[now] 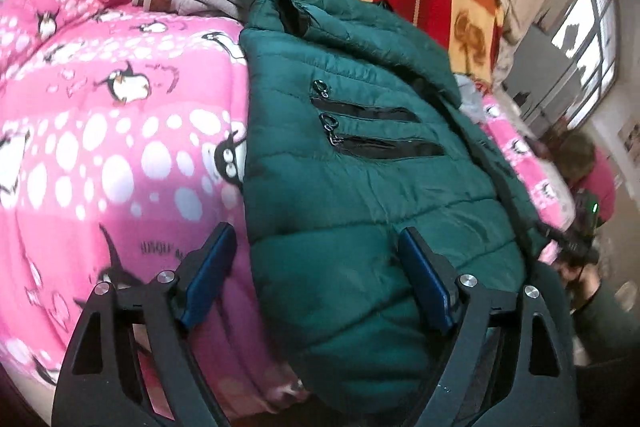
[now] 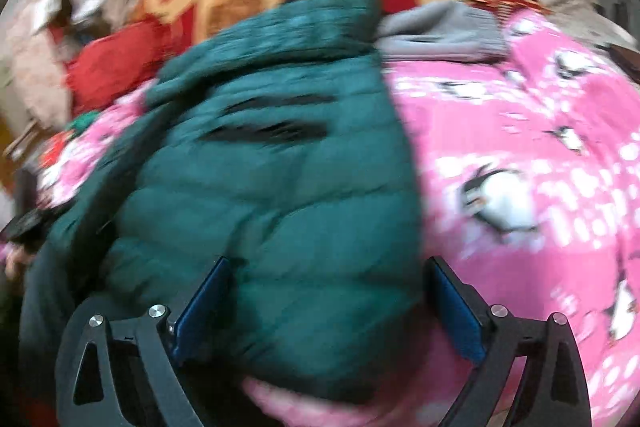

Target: Fold large clothes

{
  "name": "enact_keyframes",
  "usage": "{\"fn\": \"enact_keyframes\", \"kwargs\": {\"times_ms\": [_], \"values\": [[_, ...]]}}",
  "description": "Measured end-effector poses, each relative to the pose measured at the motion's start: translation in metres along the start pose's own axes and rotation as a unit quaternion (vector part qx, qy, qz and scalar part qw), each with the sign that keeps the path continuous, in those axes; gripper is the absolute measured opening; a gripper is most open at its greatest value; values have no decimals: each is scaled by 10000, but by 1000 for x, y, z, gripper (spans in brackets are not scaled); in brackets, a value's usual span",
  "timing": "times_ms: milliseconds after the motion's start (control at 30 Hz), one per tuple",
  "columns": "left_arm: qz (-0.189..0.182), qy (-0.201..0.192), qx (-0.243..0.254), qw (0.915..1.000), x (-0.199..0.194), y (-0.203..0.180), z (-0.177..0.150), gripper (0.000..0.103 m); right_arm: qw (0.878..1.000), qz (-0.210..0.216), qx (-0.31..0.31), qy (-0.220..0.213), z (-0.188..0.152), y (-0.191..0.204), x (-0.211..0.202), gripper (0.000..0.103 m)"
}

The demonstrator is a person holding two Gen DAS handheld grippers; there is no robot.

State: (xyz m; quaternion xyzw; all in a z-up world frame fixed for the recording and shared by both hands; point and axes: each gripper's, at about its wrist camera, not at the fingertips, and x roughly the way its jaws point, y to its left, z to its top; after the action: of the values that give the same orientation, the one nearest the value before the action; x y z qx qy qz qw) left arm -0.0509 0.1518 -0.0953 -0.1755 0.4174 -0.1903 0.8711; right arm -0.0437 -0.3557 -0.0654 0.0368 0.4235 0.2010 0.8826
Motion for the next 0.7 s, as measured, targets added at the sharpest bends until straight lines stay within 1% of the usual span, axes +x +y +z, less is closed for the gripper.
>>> {"fn": "enact_keyframes", "kwargs": {"times_ms": [67,100,167,200,233,300,333,367,400,433,500,533,567,600,633,667,700], "values": [[-119,14,-16,9999,-3,-1,-3,83,9995,276,-42,-116,-10,4,-4,96],[-227,44,-8,9997,-4,-3,-5,83,9989,444,44,-164,-13,2,-5,96],[-433,82,-17,9990,-5,-6,-7,83,9975,598,248,-265,-14,-3,-5,96],[-542,121,-43,9984,-5,-7,-6,83,9964,686,373,-335,-13,-6,-6,93],[-562,134,-38,9983,-5,-8,-4,81,9943,820,537,-420,-11,-11,-5,91],[-624,150,-73,9979,-4,-9,2,64,9918,934,711,-511,-4,-17,-2,85],[-638,149,-99,9978,-4,-9,5,59,9911,971,745,-523,-1,-18,0,80],[-647,121,-110,9978,-3,-9,9,48,9908,995,760,-519,4,-19,3,76],[-653,86,-137,9977,-3,-10,14,39,9906,1019,752,-521,6,-19,4,69],[-660,64,-157,9977,-3,-9,17,37,9901,1075,744,-514,9,-17,6,67],[-669,10,-189,9976,-3,-11,17,36,9896,1149,680,-540,10,-13,5,66],[-632,-7,-182,9978,-3,-11,16,36,9910,1079,619,-495,7,-12,6,66],[-560,18,-176,9983,-2,-10,13,36,9920,1030,592,-419,4,-13,9,66],[-524,96,-196,9984,1,-8,9,38,9922,1029,559,-438,-1,-14,10,66],[-527,219,-273,9980,6,-4,6,38,9918,1046,553,-494,-3,-16,9,66],[-588,216,-357,9974,7,-1,2,41,9916,1045,579,-488,-4,-16,9,65],[-676,156,-450,9966,7,2,1,41,9915,1039,623,-474,-4,-17,9,65]]}}
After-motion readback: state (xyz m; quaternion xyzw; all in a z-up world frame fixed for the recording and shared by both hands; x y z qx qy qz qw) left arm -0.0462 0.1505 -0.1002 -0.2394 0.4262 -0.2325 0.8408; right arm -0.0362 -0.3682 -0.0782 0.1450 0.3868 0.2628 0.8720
